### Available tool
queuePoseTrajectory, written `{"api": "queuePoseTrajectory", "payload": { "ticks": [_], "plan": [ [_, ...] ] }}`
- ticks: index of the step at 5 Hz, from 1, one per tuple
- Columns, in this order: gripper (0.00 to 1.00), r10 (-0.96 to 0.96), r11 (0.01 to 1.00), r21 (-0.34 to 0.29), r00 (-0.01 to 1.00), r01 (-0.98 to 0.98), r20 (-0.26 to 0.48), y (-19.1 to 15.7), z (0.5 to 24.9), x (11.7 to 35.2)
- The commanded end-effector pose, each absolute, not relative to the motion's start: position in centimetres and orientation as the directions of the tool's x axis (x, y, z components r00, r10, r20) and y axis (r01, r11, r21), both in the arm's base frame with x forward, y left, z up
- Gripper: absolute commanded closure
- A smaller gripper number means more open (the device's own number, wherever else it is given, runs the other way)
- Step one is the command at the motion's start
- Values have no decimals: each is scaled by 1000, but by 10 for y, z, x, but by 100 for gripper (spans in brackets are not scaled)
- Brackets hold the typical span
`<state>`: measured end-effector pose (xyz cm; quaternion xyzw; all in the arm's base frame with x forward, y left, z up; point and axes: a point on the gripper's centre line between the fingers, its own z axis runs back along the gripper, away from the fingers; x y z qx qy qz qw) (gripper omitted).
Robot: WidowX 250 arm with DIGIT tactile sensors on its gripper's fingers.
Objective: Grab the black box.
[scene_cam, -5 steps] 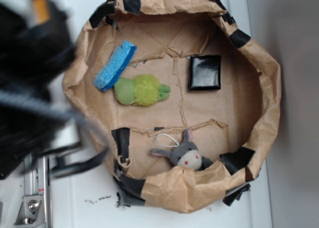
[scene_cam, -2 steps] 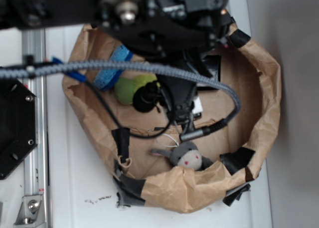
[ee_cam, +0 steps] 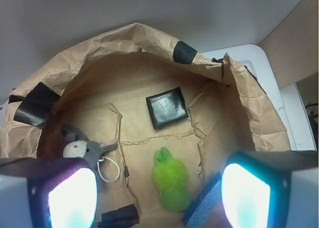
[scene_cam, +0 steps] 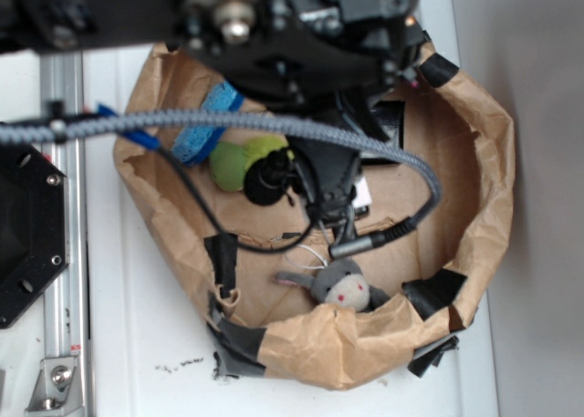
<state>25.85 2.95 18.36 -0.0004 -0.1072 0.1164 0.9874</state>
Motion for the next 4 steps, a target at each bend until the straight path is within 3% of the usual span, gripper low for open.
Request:
{"api": "queuePoseTrajectory", "payload": {
  "ticks": [1, 2, 3, 4],
  "plan": [
    [0, 204, 976, 12, 941, -216, 271, 25, 161, 270],
    [0, 185, 973, 87, 951, -212, 249, 20, 130, 274],
    [0, 187, 971, 97, 950, -217, 251, 23, 98, 279],
    [0, 233, 966, 61, 950, -250, 206, 45, 86, 287]
  ]
}}
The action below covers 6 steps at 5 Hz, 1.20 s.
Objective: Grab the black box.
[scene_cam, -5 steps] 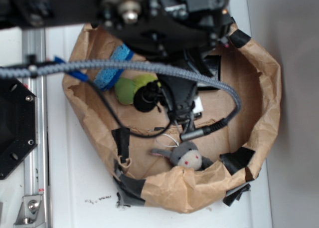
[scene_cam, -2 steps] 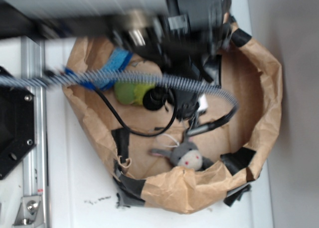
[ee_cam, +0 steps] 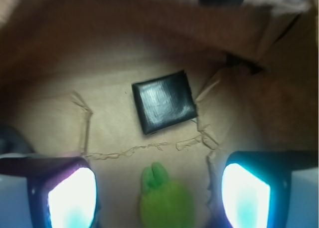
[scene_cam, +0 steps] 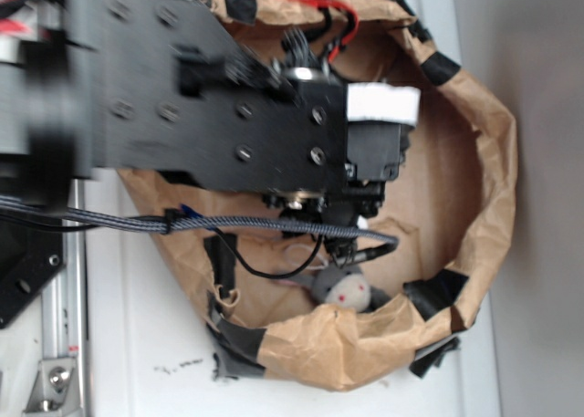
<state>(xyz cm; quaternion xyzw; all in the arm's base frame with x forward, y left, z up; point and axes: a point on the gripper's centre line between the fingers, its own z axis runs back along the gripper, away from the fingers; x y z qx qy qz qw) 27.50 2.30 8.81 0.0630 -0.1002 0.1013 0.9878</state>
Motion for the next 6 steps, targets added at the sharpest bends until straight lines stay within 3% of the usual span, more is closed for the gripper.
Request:
{"api": "queuePoseTrajectory", "payload": {
  "ticks": [1, 2, 3, 6],
  "plan": [
    [0, 261, 965, -40, 953, -258, 153, 64, 77, 300],
    [0, 200, 979, -82, 965, -189, 169, 76, 84, 312],
    [0, 181, 983, -35, 966, -178, 185, 71, 84, 316],
    [0, 181, 983, -35, 966, -178, 185, 71, 84, 316]
  ]
}}
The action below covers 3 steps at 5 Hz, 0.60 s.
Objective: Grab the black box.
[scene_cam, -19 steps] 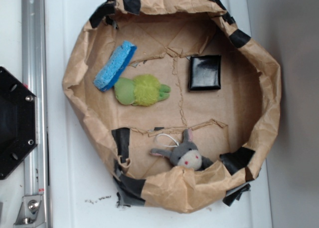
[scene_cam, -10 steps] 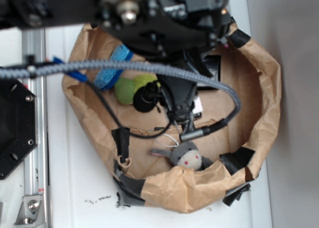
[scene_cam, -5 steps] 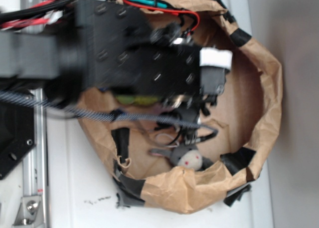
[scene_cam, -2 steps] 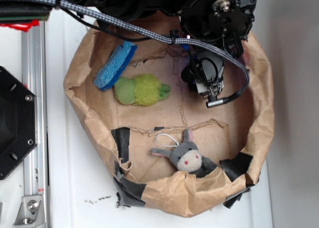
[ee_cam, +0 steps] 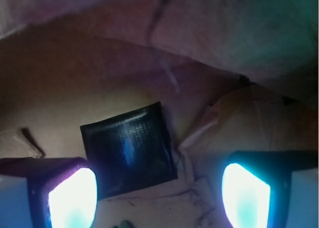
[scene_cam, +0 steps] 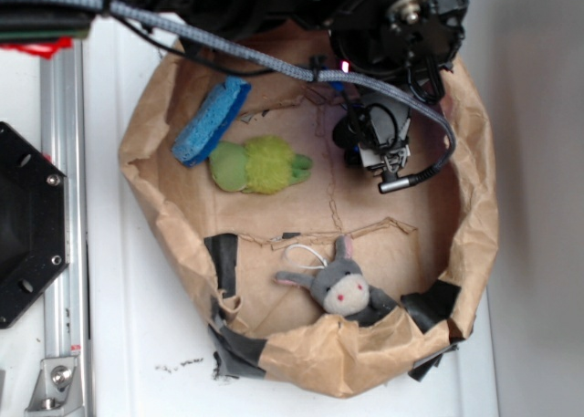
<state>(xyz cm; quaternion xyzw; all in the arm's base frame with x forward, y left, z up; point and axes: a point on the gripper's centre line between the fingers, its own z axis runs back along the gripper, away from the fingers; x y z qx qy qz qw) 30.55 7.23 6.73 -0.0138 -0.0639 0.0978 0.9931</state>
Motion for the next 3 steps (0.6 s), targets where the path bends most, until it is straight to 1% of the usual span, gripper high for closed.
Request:
{"api": "queuePoseTrajectory", "payload": {
  "ticks": [1, 2, 3],
  "plan": [
    [0, 181, 983, -35, 966, -178, 185, 71, 84, 316],
    [0, 78, 994, 67, 990, -86, 118, 59, 33, 314],
    [0, 6, 995, 94, 997, -14, 83, 47, 8, 312]
  ]
}}
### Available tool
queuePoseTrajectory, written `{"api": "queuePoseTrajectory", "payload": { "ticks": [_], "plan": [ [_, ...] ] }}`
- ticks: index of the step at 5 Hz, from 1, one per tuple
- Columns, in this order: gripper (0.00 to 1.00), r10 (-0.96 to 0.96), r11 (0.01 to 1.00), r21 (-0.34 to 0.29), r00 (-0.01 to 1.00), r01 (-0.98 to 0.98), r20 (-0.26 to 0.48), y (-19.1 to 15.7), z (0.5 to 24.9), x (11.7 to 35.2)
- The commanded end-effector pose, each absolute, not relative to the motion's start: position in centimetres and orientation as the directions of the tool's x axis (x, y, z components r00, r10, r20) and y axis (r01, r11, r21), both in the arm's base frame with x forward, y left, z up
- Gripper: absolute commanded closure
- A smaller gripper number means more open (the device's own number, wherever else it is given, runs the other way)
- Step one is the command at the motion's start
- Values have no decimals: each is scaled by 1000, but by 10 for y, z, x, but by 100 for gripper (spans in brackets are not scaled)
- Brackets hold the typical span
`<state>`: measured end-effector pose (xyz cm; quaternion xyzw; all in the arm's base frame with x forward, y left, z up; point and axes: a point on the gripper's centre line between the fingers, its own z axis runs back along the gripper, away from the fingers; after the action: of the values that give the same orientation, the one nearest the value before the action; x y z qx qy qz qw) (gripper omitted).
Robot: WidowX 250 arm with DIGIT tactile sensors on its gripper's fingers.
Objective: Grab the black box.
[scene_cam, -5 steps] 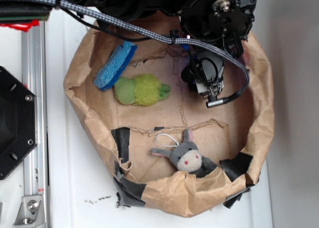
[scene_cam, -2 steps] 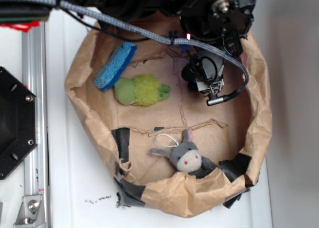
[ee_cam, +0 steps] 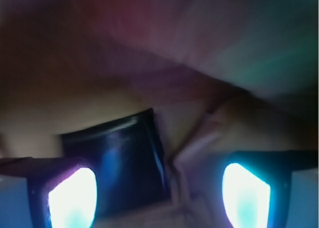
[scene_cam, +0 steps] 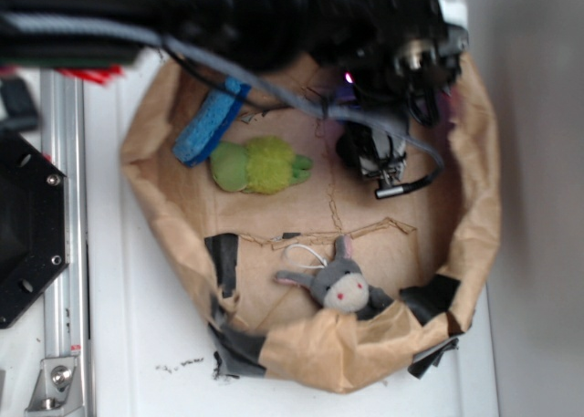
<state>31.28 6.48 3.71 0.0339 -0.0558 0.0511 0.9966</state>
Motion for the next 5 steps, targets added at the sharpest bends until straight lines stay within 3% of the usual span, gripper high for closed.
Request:
{"api": "queuePoseTrajectory", "payload": {
  "ticks": [1, 3, 5],
  "plan": [
    [0, -59, 997, -40, 998, 59, 21, 26, -9, 314],
    [0, -143, 967, -203, 988, 152, 60, -14, 30, 294],
    [0, -255, 955, -128, 961, 268, 106, -38, 37, 262]
  ]
}}
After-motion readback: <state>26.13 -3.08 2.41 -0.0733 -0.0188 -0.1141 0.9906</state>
